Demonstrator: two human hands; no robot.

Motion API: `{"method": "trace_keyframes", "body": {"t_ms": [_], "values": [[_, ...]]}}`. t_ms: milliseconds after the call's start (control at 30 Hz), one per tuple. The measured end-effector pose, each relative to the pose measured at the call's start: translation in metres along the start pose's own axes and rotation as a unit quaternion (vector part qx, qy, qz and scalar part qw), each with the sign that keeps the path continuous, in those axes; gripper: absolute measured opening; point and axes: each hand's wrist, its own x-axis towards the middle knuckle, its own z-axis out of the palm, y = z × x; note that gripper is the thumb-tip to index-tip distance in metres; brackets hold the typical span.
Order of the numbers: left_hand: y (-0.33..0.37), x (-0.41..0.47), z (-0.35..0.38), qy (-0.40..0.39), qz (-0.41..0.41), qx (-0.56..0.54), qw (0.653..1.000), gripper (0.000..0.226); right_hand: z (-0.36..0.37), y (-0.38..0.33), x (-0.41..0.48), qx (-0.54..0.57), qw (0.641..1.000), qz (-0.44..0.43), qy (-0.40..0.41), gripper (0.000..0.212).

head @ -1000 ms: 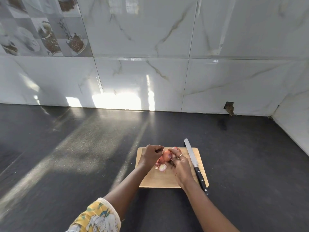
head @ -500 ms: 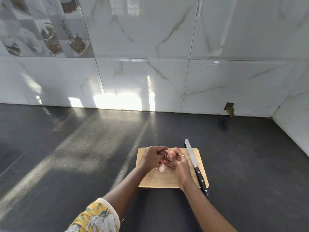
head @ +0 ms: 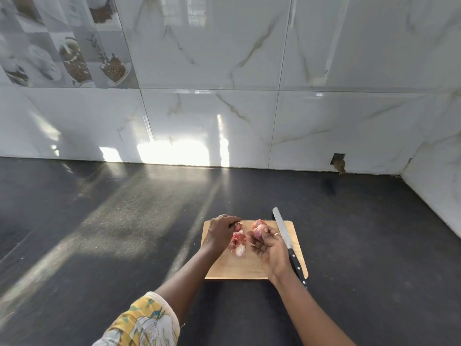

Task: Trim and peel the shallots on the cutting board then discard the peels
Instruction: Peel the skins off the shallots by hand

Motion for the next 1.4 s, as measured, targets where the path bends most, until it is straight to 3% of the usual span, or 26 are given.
{"method": "trace_keyframes", "body": {"t_ms": [200,300,433,700,933,1100,1233,1400], "values": [[-0.005,-0.002,0.012,-0.060,0.007,0.036,0.998,0.030,-0.003,-0.001,-0.001,0.103,0.994,0.023,-0.018,0.021],[-0.004,-0.006,0.011,-0.058,0.053,0.016,0.997,0.028,-0.003,-0.001,0.000,0.128,0.991,0.035,-0.021,0.024],[-0.001,-0.011,0.004,-0.040,0.140,-0.043,0.988,0.030,0.000,0.000,0.001,0.125,0.991,0.045,-0.014,0.025],[0.009,-0.008,-0.001,-0.018,0.160,-0.040,0.986,0.013,0.006,0.000,-0.001,0.101,0.994,0.044,-0.011,0.024],[0.008,-0.008,-0.005,0.040,0.114,0.013,0.993,0.012,0.010,-0.003,-0.005,0.122,0.991,0.051,-0.024,0.019],[-0.003,-0.007,-0.003,0.010,0.083,0.020,0.996,0.016,0.014,-0.008,-0.008,0.152,0.986,0.065,-0.028,0.011],[-0.007,-0.008,0.000,-0.018,0.077,0.033,0.996,0.020,0.016,-0.007,-0.009,0.146,0.986,0.086,-0.008,0.021],[-0.007,-0.007,-0.001,0.008,0.035,-0.009,0.999,0.019,0.017,-0.006,-0.010,0.110,0.989,0.094,0.024,0.024]]}}
